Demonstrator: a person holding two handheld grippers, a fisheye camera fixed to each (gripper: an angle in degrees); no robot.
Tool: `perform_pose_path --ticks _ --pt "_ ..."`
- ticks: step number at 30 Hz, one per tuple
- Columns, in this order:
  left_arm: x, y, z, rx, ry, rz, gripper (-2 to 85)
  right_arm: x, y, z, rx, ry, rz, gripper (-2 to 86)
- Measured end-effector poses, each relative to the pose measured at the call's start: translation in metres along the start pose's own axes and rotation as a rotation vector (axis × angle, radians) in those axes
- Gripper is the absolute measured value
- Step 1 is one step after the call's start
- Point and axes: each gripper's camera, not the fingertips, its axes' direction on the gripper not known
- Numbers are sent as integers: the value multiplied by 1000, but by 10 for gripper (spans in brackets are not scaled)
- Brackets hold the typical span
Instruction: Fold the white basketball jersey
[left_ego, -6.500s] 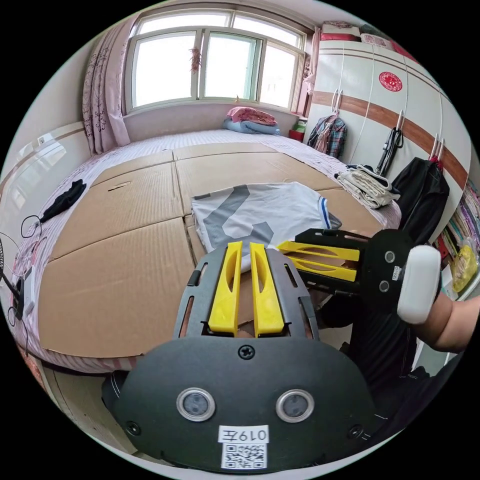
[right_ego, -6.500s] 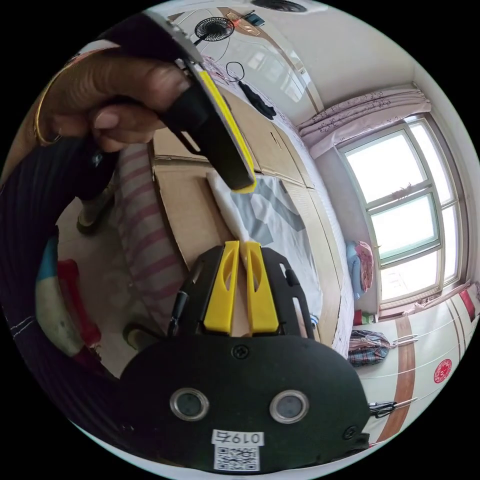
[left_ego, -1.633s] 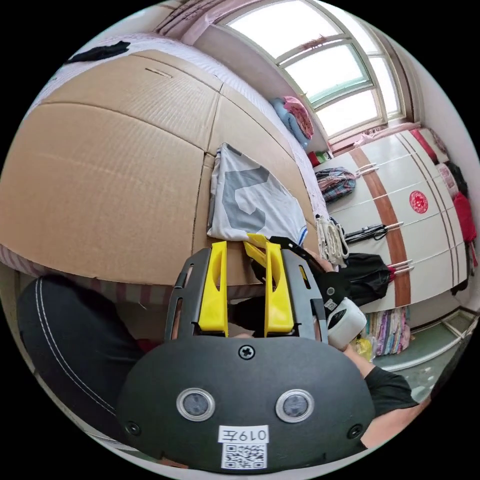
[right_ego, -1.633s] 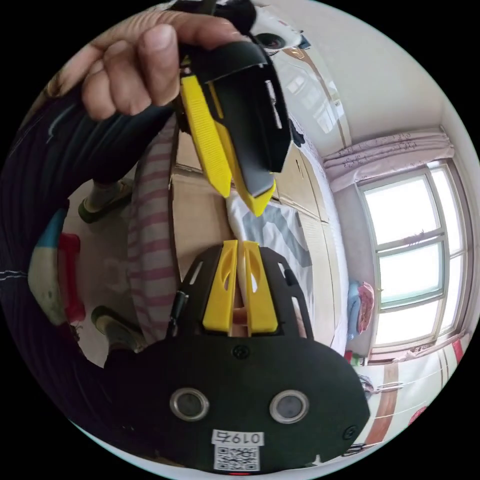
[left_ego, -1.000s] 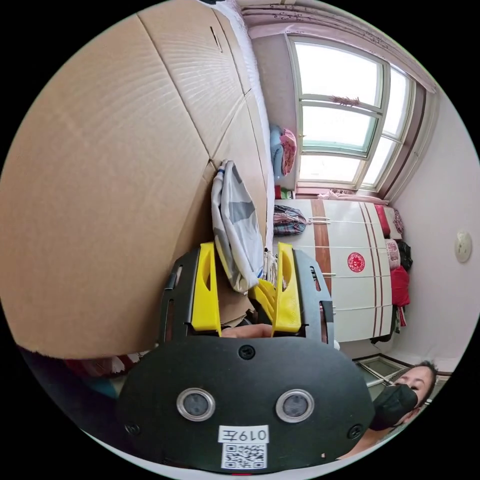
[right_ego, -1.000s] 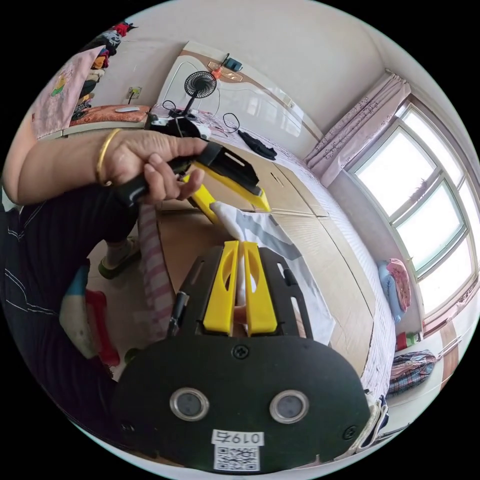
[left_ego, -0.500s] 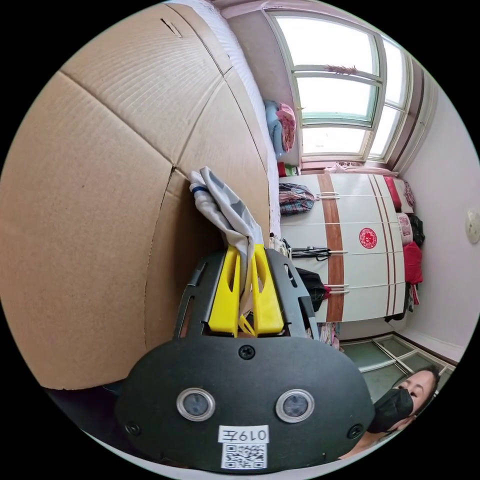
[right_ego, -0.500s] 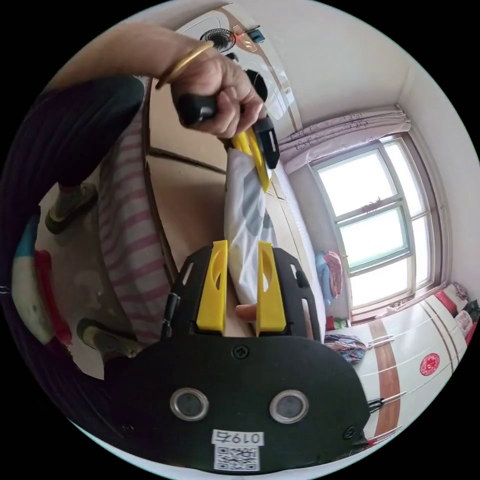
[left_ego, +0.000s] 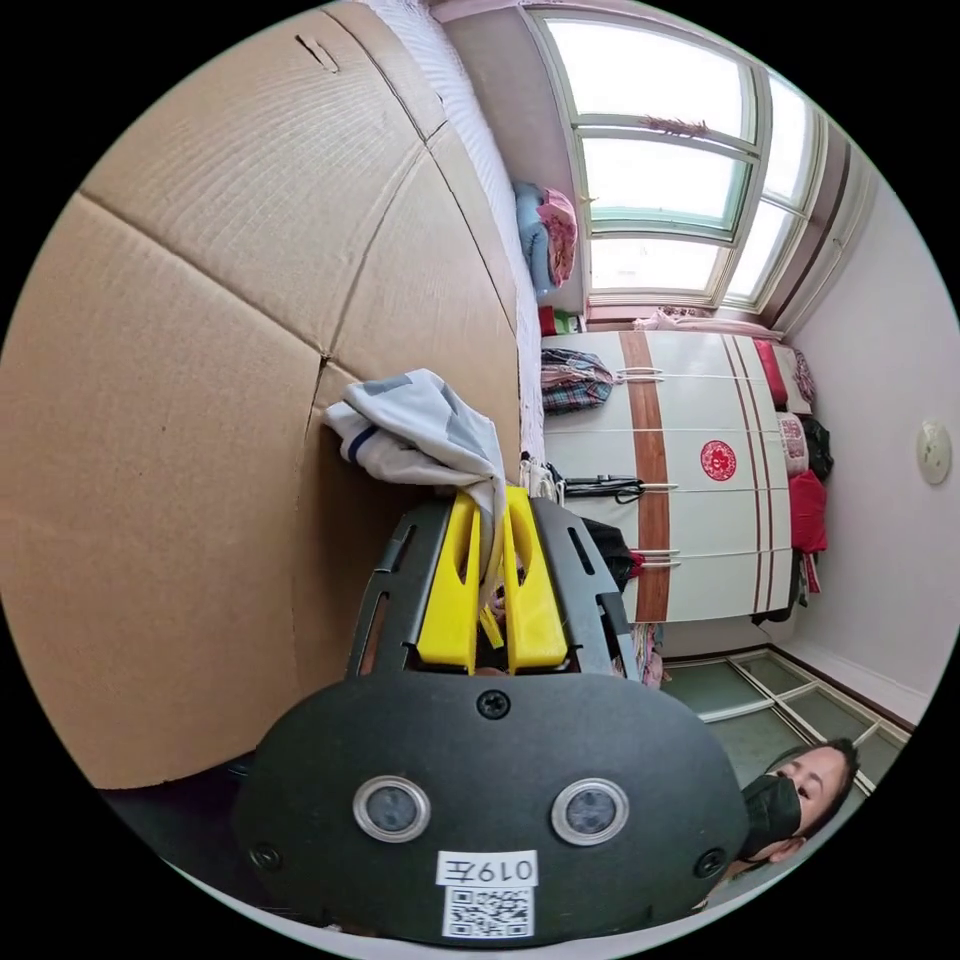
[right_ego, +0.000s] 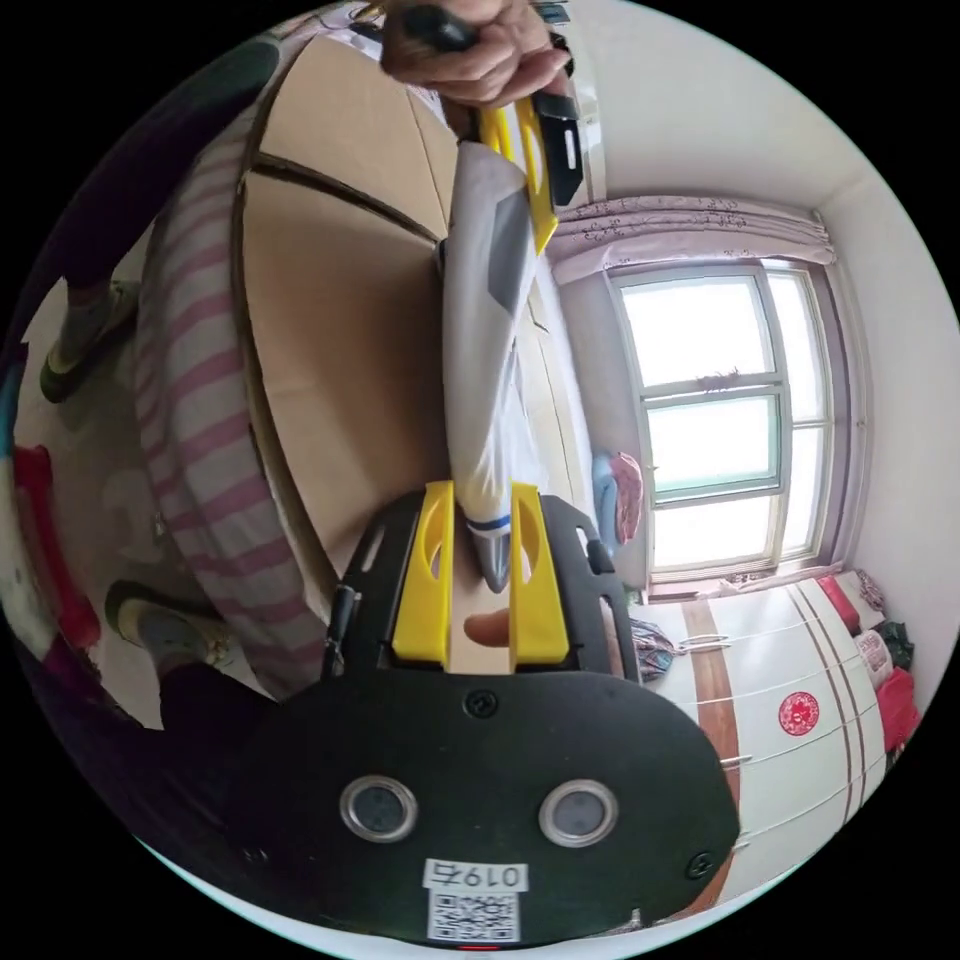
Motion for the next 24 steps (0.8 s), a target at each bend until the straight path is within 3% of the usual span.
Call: perform_pose_path --ticks 6,11,17,24 --pt "-4 13 -12 -16 -81 58 37 160 22 -68 53 -335 433 64" --pt "-13 33 -28 -15 -104 63 37 341 94 -26 82 -902 1028 75" --pt "-10 52 -35 -20 -151 95 37 423 87 7 -11 -1175 1212 156" --pt "-3 61 -39 -37 -171 118 36 505 104 -13 -131 -1316 1360 146"
